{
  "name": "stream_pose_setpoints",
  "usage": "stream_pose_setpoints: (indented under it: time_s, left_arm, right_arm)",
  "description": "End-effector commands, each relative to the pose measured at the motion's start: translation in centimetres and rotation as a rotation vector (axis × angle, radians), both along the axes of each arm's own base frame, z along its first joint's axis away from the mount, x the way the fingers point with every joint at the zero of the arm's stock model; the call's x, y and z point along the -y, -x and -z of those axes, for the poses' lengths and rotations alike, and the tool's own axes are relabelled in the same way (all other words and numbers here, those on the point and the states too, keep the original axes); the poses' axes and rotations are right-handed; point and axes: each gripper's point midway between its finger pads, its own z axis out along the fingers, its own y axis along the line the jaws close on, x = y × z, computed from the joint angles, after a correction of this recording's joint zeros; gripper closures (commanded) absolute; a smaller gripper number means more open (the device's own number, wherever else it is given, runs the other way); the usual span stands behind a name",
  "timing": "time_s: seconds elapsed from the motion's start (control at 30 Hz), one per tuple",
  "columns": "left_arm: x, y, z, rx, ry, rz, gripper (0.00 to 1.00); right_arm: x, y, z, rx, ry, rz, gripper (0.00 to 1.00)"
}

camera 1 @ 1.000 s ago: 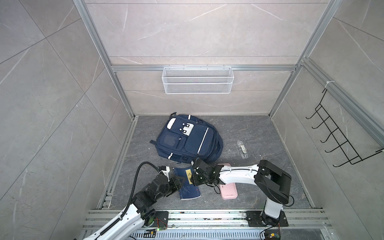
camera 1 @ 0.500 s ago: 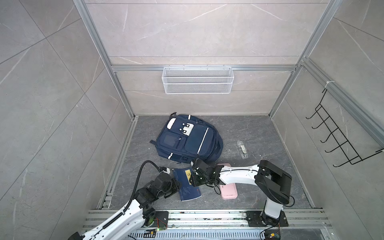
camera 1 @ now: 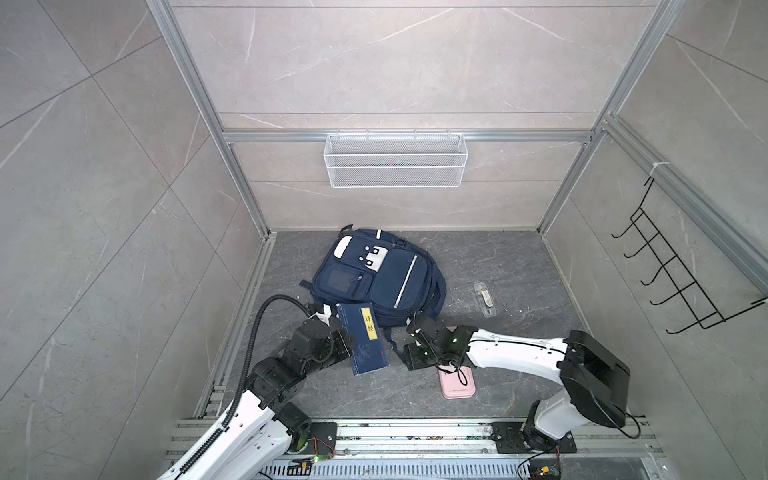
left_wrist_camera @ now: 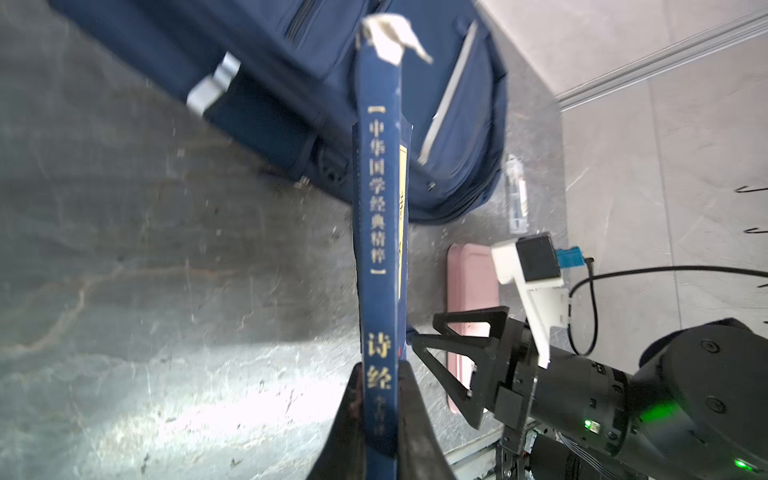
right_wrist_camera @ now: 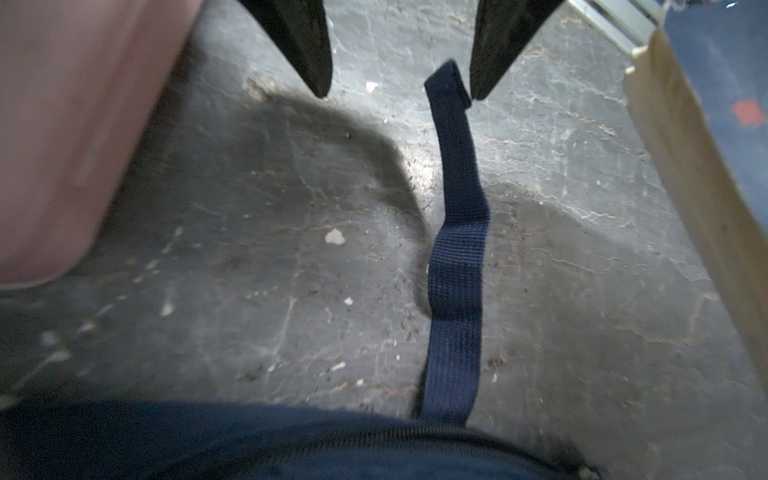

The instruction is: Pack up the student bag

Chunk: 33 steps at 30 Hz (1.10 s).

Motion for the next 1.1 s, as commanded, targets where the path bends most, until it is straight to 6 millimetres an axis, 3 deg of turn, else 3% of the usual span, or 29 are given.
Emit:
stream_pose_setpoints:
  time_s: [0.0, 0.17, 0.33, 0.5, 0.63, 0.8, 1.07]
  left_arm:
    - [1.4, -0.4, -2.8, 0.100, 0.011, 0.108, 1.00]
    - [3.9, -0.6, -5.4, 0.175, 0.128, 0.218, 1.00]
    - [6.5, -0.1, -6.7, 0.198, 0.277, 0.340, 1.00]
    - [8.4, 0.3, -7.6, 0.193, 0.402, 0.433, 1.00]
    - [9.2, 0.2, -8.2, 0.190, 0.493, 0.476, 1.00]
    - [10.1, 0.4, -9.2, 0.200, 0.578, 0.534, 1.00]
    - [10.6, 0.5, -10.2, 0.219, 0.675, 0.579, 1.00]
  right_arm:
    - [1.0, -0.2, -3.2, 0.072, -0.036, 0.001, 0.44]
    - [0.9, -0.8, -9.1, 0.159, -0.238, 0.017, 0.41]
    - [0.1, -0.8, -12.9, 0.185, -0.402, -0.014, 0.35]
    - [0.7, -1.5, -13.8, 0.171, -0.530, 0.014, 0.29]
    - [2.0, -2.2, -13.5, 0.152, -0.569, 0.047, 0.28]
    - [2.0, -2.0, -13.2, 0.103, -0.646, 0.024, 0.27]
    - [2.0, -2.0, -15.2, 0.063, -0.865, -0.010, 0.30]
